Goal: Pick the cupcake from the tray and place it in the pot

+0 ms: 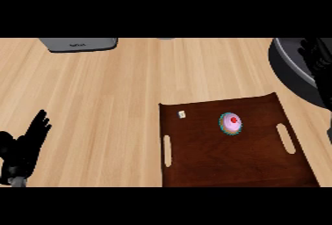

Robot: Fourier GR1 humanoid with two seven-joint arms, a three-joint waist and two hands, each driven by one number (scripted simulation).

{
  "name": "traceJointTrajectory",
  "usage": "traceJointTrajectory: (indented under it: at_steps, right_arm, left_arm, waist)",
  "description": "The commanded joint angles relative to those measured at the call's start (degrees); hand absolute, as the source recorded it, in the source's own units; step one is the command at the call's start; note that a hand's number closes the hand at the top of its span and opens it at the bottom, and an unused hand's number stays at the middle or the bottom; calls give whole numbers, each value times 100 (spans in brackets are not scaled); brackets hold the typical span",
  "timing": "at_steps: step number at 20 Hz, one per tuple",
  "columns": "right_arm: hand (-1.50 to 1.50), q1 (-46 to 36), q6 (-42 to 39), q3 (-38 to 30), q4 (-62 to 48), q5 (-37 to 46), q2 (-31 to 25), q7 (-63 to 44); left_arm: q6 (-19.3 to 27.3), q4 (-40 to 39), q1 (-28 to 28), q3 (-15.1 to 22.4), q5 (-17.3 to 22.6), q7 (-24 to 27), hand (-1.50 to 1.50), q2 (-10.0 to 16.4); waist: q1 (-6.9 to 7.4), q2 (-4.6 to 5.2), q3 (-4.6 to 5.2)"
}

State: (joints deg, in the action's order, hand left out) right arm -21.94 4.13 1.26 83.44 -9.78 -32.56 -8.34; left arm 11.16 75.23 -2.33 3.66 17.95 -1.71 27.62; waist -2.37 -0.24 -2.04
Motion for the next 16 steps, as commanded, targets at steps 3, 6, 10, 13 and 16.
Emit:
traceJointTrajectory:
  at_steps: [3,6,10,13,16]
  right_arm:
    - [150,680,-262,679,519,15,490,-149]
    - [150,527,-591,1532,368,127,946,-349]
    - [-150,1077,1965,884,911,1996,934,1183]
    - [-150,1472,2381,966,1567,1657,1715,2028]
    - [-150,1954,2452,1257,2170,2077,1671,1988]
  left_arm:
    - [-331,310,331,665,-292,-171,0,-231]
    - [-597,418,927,1266,-403,-347,0,-629]
    - [-742,337,506,1227,-212,-255,0,-678]
    - [-744,248,521,1363,-344,-101,0,-819]
    - [-657,380,822,1426,-460,-491,0,-978]
  waist:
    - [120,1,204]
    - [126,52,207]
    - [-117,-33,190]
    - [-44,-19,191]
    - [141,8,204]
